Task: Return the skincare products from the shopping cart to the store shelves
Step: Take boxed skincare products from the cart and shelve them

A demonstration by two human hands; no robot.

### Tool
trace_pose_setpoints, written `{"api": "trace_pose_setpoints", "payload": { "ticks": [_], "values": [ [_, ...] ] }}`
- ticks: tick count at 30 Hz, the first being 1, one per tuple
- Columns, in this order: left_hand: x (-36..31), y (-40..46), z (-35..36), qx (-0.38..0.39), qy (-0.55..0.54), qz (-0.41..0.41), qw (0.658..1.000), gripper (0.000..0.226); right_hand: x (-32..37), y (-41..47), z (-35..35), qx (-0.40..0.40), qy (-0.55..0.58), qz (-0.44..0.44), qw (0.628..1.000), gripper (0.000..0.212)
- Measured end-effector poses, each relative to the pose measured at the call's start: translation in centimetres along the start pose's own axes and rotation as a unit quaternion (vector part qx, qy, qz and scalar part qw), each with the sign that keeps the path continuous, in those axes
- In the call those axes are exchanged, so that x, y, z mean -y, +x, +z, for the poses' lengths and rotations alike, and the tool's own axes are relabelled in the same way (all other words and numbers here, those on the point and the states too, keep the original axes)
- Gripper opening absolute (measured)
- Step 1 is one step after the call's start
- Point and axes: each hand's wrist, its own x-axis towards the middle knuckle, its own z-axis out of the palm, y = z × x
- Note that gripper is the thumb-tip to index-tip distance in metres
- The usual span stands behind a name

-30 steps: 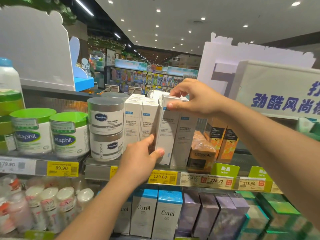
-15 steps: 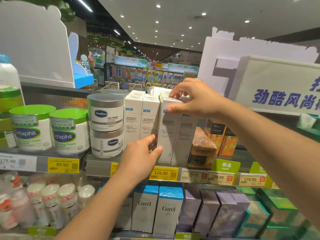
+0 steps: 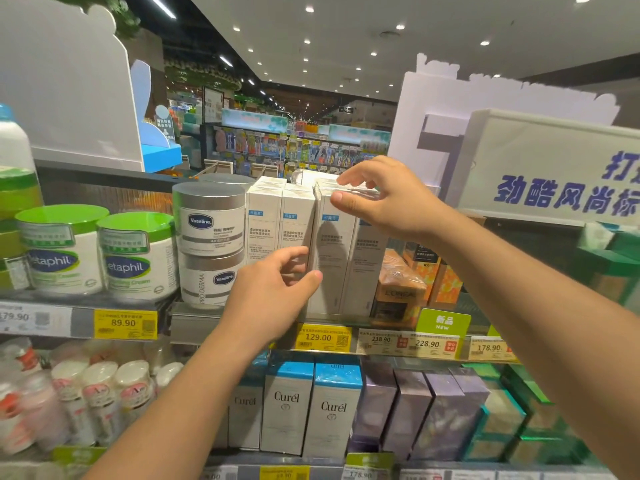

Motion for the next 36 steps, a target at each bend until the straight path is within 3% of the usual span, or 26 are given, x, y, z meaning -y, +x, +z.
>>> {"api": "trace_pose_setpoints", "payload": {
  "ticks": [5, 9, 17, 27, 32, 36],
  "values": [
    [-0.4, -0.7, -0.8, -0.004, -0.045, 0.014, 0.999, 0.043, 0.6, -0.9, 0.6, -0.058, 0.026, 0.018, 0.998, 0.052],
    [-0.6, -1.3, -1.4, -0.012, -0.096, 0.038, 0.995, 0.033, 1.5, -2.1, 0.9, -0.134, 0.048, 0.035, 0.989, 0.038],
    [-0.9, -3.1, -2.2, 0.018, -0.160, 0.072, 0.984, 0.030, 3.2, -6.8, 3.4, -0.265, 0.072, 0.018, 0.961, 0.042],
    [0.8, -5.6, 0.5, 0.145, -0.266, 0.078, 0.950, 0.049, 3.5, -16.2, 5.8, -0.293, 0.113, 0.091, 0.945, 0.030],
    [1.4, -7.0, 4.1, 0.225, -0.304, 0.088, 0.922, 0.051, 2.9, -23.0, 7.0, -0.304, 0.122, 0.190, 0.925, 0.034],
    [1.3, -9.4, 8.3, 0.301, -0.323, 0.094, 0.892, 0.058, 2.7, -29.7, 7.7, -0.303, 0.113, 0.282, 0.904, 0.025]
  ]
}}
